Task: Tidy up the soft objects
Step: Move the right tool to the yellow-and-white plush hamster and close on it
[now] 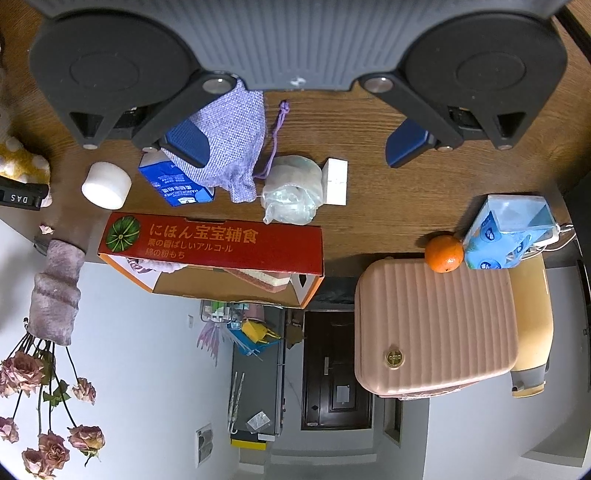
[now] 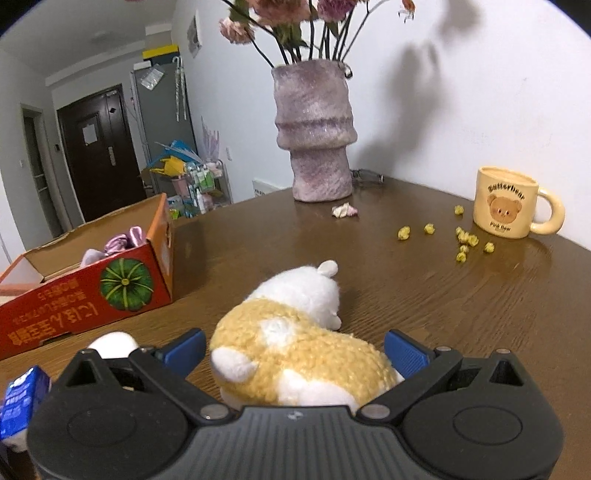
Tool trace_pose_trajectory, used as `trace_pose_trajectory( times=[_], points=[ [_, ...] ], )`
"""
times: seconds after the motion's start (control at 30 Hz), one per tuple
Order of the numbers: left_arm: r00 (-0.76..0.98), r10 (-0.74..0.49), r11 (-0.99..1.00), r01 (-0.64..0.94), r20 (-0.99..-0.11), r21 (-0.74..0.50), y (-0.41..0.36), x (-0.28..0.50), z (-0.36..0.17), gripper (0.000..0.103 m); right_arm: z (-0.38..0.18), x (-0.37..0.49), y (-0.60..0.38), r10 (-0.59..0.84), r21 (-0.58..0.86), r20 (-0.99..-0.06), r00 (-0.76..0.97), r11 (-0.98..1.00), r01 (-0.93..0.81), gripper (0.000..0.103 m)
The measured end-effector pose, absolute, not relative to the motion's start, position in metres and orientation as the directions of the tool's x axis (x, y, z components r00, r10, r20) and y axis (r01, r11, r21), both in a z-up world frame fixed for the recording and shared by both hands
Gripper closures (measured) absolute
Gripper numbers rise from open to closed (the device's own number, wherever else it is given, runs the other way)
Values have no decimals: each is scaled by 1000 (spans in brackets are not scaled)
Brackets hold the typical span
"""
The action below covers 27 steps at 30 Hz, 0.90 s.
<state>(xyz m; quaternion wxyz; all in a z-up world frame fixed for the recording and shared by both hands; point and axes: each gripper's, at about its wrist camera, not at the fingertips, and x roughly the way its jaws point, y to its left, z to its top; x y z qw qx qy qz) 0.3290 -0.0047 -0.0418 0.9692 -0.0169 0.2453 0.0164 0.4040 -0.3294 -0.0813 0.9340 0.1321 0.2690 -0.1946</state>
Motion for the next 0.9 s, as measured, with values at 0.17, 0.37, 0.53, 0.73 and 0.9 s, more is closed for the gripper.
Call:
trace_pose_trajectory(
  times=[0.17, 0.37, 0.53, 0.73, 0.9],
  points=[
    [878, 25, 999, -41, -478, -23, -5, 330, -43, 0, -86, 411, -335, -272, 162, -583, 766, 884, 438, 0],
    [878, 26, 999, -41, -479, -22, -5, 329, -43, 0, -93, 418, -339, -229, 182, -619, 751, 889, 421, 0],
    [877, 25, 999, -41, -479, -22, -6, 329, -43, 0, -93, 420, -336, -224, 156, -614, 757, 905, 395, 12],
    [876, 23, 999, -38, -482, -21, -5, 330, -45, 0, -90, 413, -332, -210, 154, -596, 775, 917, 367, 22],
    [874, 21, 999, -36, -485, -21, -6, 331, -45, 0, -83, 404, -328, -213, 150, -545, 811, 927, 344, 30]
  ],
)
